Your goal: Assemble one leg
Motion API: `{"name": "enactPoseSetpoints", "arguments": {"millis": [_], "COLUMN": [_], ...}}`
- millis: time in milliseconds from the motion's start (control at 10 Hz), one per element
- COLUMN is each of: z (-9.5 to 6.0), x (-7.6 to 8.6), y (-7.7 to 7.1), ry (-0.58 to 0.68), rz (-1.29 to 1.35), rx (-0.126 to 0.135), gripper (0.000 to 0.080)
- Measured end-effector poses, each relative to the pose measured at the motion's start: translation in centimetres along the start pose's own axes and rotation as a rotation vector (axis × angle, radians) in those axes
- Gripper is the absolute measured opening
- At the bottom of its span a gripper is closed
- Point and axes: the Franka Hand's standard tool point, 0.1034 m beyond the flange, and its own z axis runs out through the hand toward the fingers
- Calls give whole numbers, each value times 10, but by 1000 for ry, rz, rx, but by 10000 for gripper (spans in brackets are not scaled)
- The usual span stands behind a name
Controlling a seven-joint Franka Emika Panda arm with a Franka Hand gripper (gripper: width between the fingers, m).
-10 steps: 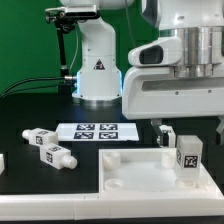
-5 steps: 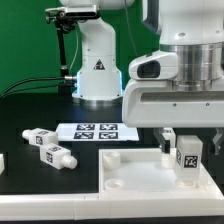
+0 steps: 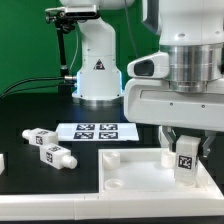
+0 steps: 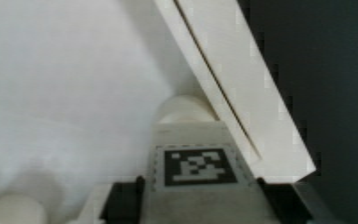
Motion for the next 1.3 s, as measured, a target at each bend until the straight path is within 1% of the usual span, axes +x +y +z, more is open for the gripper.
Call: {"name": "enactPoseSetpoints", "arguments": {"millis": [100,200,300,400,500,600,900,1000,1100,1200,1300], "z": [0,0,1,1,1,1,1,0,-3,-3,-2], "x": [0,1,0,1,4,5,5,6,6,6,3], "y": [0,0,-1,-1,-1,0,0,0,-2,-2,1], "ry": [1,-1,-3,-16,-33,-46,-41,-20,-8,10,20], "rz": [28,209,377,544,708,827,778,540,366,200,121], "rx": [0,7,7,23,54,63,61,53,51,52,49], "gripper": [285,285,285,285,285,285,287,457,579,579,635]}}
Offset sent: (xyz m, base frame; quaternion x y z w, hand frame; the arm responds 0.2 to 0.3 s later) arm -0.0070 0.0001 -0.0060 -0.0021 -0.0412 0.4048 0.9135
